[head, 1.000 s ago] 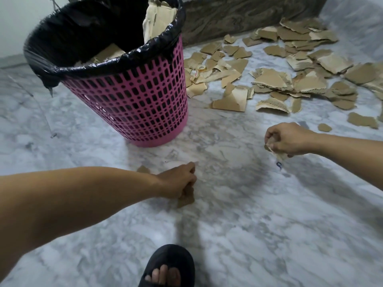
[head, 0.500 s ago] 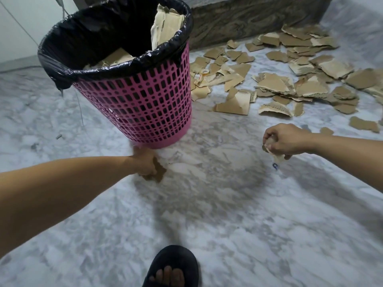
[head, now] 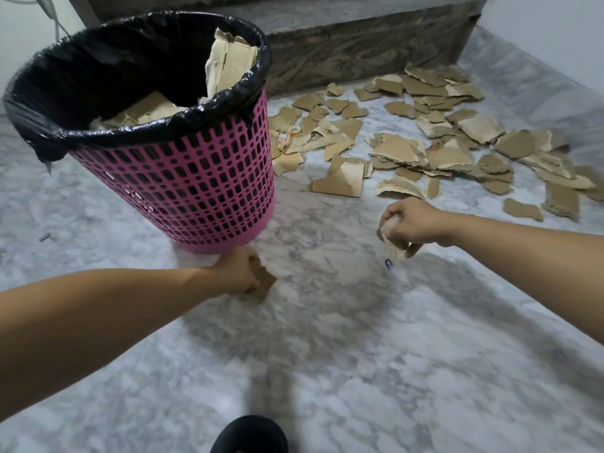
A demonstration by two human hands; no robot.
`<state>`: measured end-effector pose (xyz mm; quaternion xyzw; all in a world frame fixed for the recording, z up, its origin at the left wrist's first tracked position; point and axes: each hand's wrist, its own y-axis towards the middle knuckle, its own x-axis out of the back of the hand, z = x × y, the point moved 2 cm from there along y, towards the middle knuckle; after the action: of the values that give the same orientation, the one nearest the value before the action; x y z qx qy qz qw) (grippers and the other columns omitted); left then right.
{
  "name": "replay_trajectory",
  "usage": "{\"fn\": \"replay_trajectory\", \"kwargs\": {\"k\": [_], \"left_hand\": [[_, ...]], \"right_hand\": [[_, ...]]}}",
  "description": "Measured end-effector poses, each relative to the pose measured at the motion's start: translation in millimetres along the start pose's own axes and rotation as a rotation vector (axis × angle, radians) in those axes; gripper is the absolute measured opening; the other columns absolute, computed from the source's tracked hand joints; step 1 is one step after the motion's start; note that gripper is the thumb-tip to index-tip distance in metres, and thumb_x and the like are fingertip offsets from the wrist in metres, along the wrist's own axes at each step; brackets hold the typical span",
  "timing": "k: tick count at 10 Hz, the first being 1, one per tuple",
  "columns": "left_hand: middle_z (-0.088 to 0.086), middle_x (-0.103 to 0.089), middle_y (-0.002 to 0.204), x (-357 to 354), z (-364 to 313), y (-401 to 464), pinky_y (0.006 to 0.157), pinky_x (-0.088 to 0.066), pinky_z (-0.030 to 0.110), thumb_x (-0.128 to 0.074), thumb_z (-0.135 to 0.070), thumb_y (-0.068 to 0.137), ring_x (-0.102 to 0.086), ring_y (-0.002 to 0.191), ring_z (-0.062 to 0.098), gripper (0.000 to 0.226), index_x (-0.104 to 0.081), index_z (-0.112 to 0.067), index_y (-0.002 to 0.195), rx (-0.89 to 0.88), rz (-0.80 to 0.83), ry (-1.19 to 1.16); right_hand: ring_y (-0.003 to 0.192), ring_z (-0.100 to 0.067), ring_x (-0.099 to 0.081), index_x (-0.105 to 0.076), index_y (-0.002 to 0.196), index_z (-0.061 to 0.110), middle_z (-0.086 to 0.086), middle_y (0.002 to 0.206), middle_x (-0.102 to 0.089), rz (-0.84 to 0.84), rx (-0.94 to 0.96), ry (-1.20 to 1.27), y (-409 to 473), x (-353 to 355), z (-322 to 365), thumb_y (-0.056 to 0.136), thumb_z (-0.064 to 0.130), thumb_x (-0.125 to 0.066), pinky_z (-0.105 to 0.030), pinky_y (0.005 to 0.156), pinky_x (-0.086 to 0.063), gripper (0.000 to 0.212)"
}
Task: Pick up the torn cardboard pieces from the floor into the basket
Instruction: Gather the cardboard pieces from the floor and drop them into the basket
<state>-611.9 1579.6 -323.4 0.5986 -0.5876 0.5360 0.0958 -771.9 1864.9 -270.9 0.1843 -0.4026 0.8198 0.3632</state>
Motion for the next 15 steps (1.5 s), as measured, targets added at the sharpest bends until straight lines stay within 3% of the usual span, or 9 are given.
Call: {"fn": "replay_trajectory", "kwargs": {"k": [1,3,5,7,9,10,12,13,15], "left_hand": [[0.012,-0.059,0.081,10.3,-52.7,0.8,0.052,-0.052,0.034,-0.071,0.003,0.079,-0.059,0.065,0.024,0.026,-0.053,-0.013,0.090,-0.119,0.041,-0.069],[0.006,-0.063,0.090,79.4,-161.0,-2.3,0.043,-0.054,0.020,-0.079,-0.007,0.077,-0.064,0.064,0.013,0.036,-0.057,-0.012,0.105,-0.297,-0.048,-0.242],[0.006,-0.068,0.087,186.3,-218.1,-38.0,0.047,-0.054,0.019,-0.078,-0.010,0.078,-0.067,0.057,0.009,0.026,-0.062,-0.009,0.099,-0.457,-0.255,-0.399],[0.000,-0.063,0.083,278.6,-187.8,-58.2,0.040,-0.050,0.014,-0.071,-0.015,0.085,-0.060,0.061,0.007,0.020,-0.065,-0.013,0.103,-0.375,-0.500,-0.235],[0.001,-0.063,0.080,312.6,-128.4,-58.3,0.033,-0.042,0.018,-0.068,-0.016,0.086,-0.060,0.059,0.012,0.015,-0.066,-0.012,0.101,-0.142,-0.523,-0.031],[0.007,-0.062,0.095,311.9,-111.8,-53.9,0.050,-0.043,0.025,-0.067,-0.016,0.085,-0.058,0.080,0.022,0.031,-0.066,-0.005,0.114,-0.052,-0.499,0.115],[0.010,-0.060,0.096,308.9,-124.6,-34.4,0.057,-0.046,0.027,-0.062,-0.010,0.086,-0.056,0.082,0.027,0.029,-0.067,-0.004,0.114,-0.087,-0.546,0.159],[0.010,-0.065,0.099,302.6,-162.2,-27.3,0.071,-0.051,0.030,-0.065,-0.012,0.083,-0.058,0.083,0.026,0.023,-0.072,-0.006,0.105,-0.196,-0.691,0.097],[0.003,-0.068,0.091,250.2,-266.7,0.5,0.065,-0.051,0.024,-0.070,-0.012,0.083,-0.064,0.078,0.016,0.013,-0.074,-0.008,0.094,-0.379,-0.630,0.038]], "right_hand": [[0.061,-0.028,-0.059,-0.063,0.092,0.005,-0.016,0.081,-0.059,-0.027,0.040,0.068,2.3,9.6,21.4,0.082,-0.014,-0.055,-0.039,0.053,-0.060,0.023],[0.071,-0.033,-0.063,-0.063,0.092,0.009,-0.019,0.092,-0.058,-0.165,0.179,0.172,1.4,55.0,82.4,0.084,-0.013,-0.059,-0.049,0.058,-0.061,0.023],[0.063,-0.026,-0.062,-0.064,0.093,0.006,-0.015,0.082,-0.062,-0.368,0.383,0.327,-24.5,108.9,173.7,0.084,-0.014,-0.057,-0.037,0.046,-0.059,0.024],[0.066,-0.021,-0.065,-0.066,0.093,-0.001,-0.014,0.087,-0.067,-0.367,0.535,0.376,-36.5,113.0,270.8,0.080,-0.016,-0.058,-0.036,0.063,-0.062,0.022],[0.067,-0.029,-0.061,-0.063,0.098,-0.006,-0.019,0.081,-0.057,-0.199,0.486,0.422,-25.1,55.3,331.0,0.089,-0.011,-0.056,-0.044,0.058,-0.061,0.012],[0.076,-0.022,-0.056,-0.059,0.114,-0.003,-0.014,0.095,-0.057,-0.199,0.473,0.326,-13.6,36.2,336.4,0.089,0.006,-0.068,-0.043,0.072,-0.061,0.027],[0.080,-0.023,-0.065,-0.058,0.088,0.006,-0.010,0.084,-0.060,-0.205,0.470,0.386,-11.8,65.6,312.3,0.093,-0.001,-0.060,-0.037,0.065,-0.061,0.009],[0.087,-0.027,-0.069,-0.059,0.111,-0.005,-0.015,0.095,-0.064,-0.267,0.394,0.425,-11.6,102.5,273.4,0.094,-0.001,-0.058,-0.037,0.064,-0.062,0.017],[0.105,-0.024,-0.068,-0.059,0.088,0.001,-0.014,0.117,-0.063,-0.334,0.192,0.517,-1.1,176.3,161.1,0.094,0.002,-0.059,-0.030,0.072,-0.055,0.006]]}}
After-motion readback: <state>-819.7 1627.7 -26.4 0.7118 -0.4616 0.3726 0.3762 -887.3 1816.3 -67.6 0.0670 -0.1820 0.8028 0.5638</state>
